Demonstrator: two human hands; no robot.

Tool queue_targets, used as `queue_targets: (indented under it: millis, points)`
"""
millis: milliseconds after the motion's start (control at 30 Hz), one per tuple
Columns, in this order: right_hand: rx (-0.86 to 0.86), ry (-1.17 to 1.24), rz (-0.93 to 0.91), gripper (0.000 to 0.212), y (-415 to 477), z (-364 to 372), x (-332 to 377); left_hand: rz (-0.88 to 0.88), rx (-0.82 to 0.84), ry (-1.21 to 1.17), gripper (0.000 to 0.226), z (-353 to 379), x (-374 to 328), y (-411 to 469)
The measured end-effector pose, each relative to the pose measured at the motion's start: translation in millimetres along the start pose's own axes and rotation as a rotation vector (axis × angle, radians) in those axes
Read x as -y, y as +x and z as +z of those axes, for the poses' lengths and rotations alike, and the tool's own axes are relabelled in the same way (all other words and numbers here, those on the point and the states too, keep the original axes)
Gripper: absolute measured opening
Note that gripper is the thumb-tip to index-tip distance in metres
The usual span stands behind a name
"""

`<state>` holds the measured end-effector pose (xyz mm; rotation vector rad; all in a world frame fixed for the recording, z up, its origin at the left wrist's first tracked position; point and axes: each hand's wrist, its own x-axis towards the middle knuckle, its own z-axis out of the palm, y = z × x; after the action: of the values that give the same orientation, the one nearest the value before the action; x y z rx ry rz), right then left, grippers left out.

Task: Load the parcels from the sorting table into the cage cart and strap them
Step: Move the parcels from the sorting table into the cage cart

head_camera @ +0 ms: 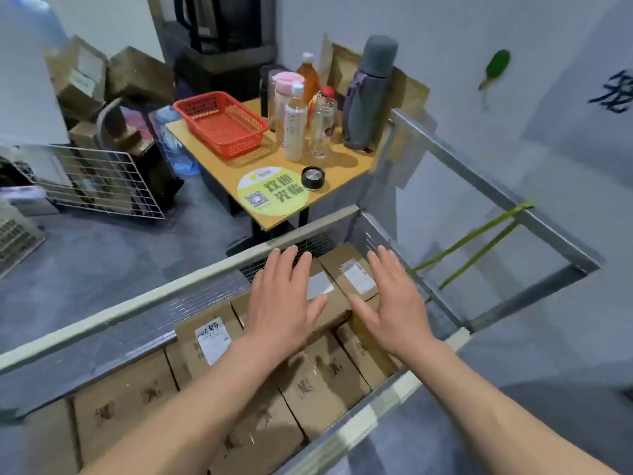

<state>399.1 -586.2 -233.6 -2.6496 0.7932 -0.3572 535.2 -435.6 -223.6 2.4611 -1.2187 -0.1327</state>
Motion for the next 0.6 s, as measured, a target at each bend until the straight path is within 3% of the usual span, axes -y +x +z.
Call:
queue_targets:
  millis: [300, 600]
  points:
    - [-0.402, -0.084, 0.062, 0.08, -97.9, -168.9, -40.5, 0.347, -0.185, 0.003, 0.08, -61.2, -173.2, -19.2]
    - [-0.642, -0.228, 0.224, 0.081, -267.4, -296.7, -93.5, 0.704, -0.231, -0.124, 0.082, -73.2, -363.8, -96.1]
